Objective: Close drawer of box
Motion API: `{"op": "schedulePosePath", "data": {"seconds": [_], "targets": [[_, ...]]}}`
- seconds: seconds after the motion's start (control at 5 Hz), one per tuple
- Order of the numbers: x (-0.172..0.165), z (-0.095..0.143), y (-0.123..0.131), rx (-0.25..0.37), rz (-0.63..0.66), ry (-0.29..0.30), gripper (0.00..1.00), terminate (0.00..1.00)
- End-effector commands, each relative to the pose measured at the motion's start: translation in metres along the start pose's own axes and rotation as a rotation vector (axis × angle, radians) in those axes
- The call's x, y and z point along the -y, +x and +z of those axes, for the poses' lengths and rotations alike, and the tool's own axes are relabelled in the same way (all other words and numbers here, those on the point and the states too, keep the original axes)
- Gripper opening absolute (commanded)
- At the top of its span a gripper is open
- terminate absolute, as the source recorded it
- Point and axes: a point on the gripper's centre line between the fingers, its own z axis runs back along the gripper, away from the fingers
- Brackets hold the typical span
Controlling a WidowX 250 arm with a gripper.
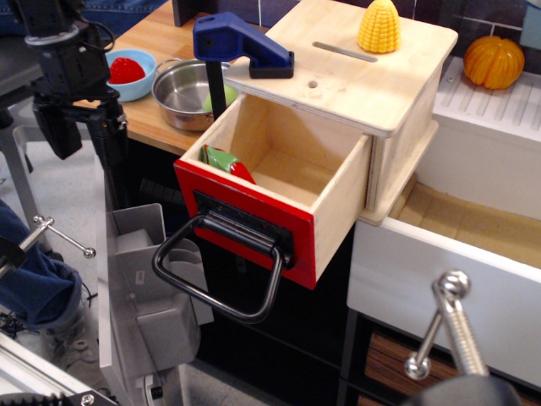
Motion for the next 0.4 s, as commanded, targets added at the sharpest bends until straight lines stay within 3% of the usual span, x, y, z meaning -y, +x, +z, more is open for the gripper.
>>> {"op": "schedulePosePath", "data": {"seconds": [0.0,0.2], "targets": [[0.047,0.013,-0.04,0.021,-0.053,-0.001,1.0,0.0],[0.076,0.012,-0.057,0.016,-0.041,-0.038,1.0,0.0]]}}
